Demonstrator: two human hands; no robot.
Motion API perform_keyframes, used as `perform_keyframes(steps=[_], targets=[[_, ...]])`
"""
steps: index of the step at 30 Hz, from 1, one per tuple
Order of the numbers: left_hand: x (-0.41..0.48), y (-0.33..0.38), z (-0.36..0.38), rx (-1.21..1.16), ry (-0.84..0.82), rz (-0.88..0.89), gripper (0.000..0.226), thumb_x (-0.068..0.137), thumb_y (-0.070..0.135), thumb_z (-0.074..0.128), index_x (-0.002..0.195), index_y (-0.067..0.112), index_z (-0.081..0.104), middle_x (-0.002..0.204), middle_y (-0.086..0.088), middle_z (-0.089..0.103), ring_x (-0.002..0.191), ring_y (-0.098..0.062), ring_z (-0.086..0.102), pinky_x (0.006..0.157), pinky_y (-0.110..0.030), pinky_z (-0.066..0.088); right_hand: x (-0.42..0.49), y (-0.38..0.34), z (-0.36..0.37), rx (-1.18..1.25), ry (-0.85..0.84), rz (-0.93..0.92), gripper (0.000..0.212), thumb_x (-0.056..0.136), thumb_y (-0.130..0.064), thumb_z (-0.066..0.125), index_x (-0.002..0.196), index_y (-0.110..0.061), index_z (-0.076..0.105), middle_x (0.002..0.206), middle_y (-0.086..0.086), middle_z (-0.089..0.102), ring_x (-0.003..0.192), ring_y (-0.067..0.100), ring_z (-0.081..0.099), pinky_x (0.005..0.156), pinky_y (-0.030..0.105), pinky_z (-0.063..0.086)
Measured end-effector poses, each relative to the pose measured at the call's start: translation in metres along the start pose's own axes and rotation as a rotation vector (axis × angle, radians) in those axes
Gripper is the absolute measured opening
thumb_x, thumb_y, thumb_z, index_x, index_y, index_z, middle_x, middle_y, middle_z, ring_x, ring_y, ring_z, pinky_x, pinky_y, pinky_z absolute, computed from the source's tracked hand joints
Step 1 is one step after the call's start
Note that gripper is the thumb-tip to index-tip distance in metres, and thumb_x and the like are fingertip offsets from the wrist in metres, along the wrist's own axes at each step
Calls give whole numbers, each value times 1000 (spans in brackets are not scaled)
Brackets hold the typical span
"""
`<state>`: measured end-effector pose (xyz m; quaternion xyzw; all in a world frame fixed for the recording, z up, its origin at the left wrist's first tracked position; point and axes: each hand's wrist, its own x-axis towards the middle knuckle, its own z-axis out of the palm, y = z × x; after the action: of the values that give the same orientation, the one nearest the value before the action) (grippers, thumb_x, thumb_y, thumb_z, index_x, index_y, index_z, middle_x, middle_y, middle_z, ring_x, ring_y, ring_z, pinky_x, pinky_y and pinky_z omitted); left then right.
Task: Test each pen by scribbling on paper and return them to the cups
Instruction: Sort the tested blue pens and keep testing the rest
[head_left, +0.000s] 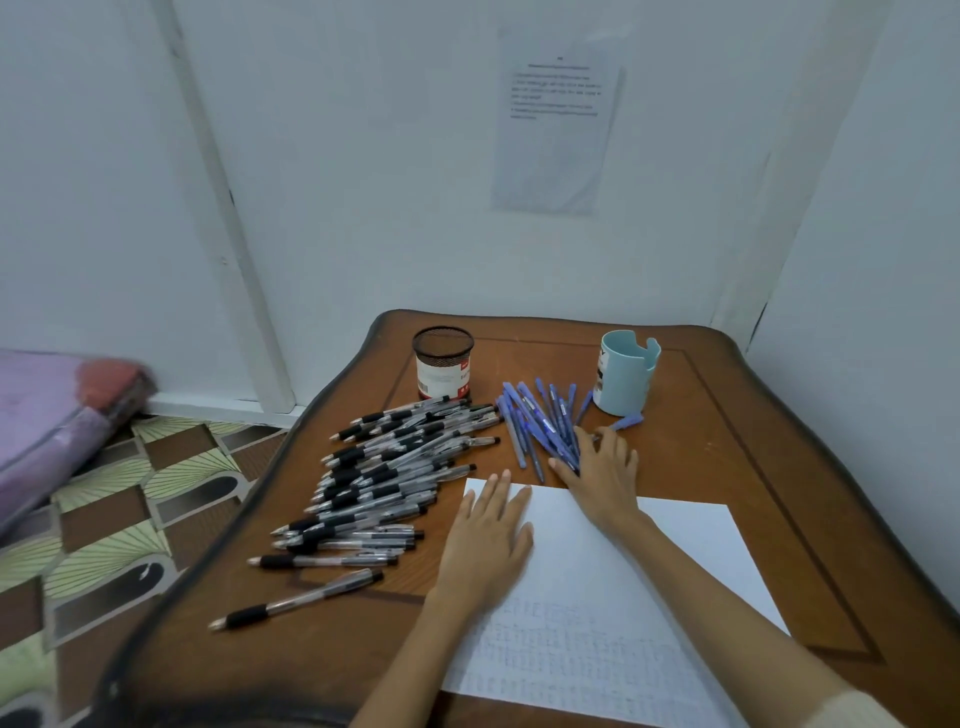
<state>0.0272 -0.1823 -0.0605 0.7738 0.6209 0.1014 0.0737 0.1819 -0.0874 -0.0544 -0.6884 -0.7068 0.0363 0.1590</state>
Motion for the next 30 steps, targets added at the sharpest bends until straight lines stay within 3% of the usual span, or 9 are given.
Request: perform_keyframes(steps=[5,9,11,15,18,20,23,27,30], targets=[[0,-1,1,-20,9,-1,53,102,39,15,151,24,5,158,0,-8,144,-11,-13,109,-27,-15,17,-3,6,279,99,-4,51,88,-42,60,129,-12,52,126,14,43,117,29,39,98,36,31],[0,-1,0,-36,26,4,52,102,37,19,152,24,9,159,-1,-5,145,-12,-11,109,-27,-14,20,-2,2,623,231,92,37,96,-32,51,108,-1,66,111,18,50,107,33,50,88,35,39],[-1,-1,0,-41,31,1,52,102,37,19,152,24,9,159,0,-5,145,-12,-11,109,-26,-15,21,1,-2,483,313,174,37,99,-29,44,109,-1,65,114,21,52,106,34,50,86,39,40],[-2,0,1,-43,26,2,52,102,38,19,151,25,8,159,0,-5,145,-11,-11,109,-27,-15,25,17,-9,113,162,138,38,101,-36,36,116,-15,63,119,17,55,110,33,50,86,40,40],[-1,-1,0,-42,24,2,53,102,39,18,151,25,8,159,1,-5,145,-11,-11,109,-27,-15,33,23,-13,177,149,98,40,99,-38,40,103,-9,66,106,17,62,99,32,57,76,37,46],[-1,-1,0,-42,27,3,53,102,38,19,151,25,8,159,1,-5,145,-11,-11,110,-27,-14,33,24,-13,206,142,75,29,95,-35,51,93,-11,67,99,13,65,94,29,59,66,30,43],[-1,-1,1,-48,28,-2,53,102,39,19,151,25,8,159,1,-5,145,-10,-11,110,-27,-14,29,22,-13,177,116,102,17,90,-33,60,82,-18,60,97,9,63,97,26,57,65,28,39],[-1,-1,0,-53,29,-2,53,102,39,19,151,25,8,159,1,-5,145,-10,-11,110,-26,-14,29,26,-17,177,47,228,7,87,-24,63,85,-19,59,100,9,63,97,26,57,67,29,43],[-1,-2,1,-57,36,-3,53,101,39,20,151,25,9,159,1,-3,145,-10,-10,110,-26,-14,22,42,-28,231,25,300,11,86,-20,66,94,-20,59,100,8,65,92,24,62,67,27,44]])
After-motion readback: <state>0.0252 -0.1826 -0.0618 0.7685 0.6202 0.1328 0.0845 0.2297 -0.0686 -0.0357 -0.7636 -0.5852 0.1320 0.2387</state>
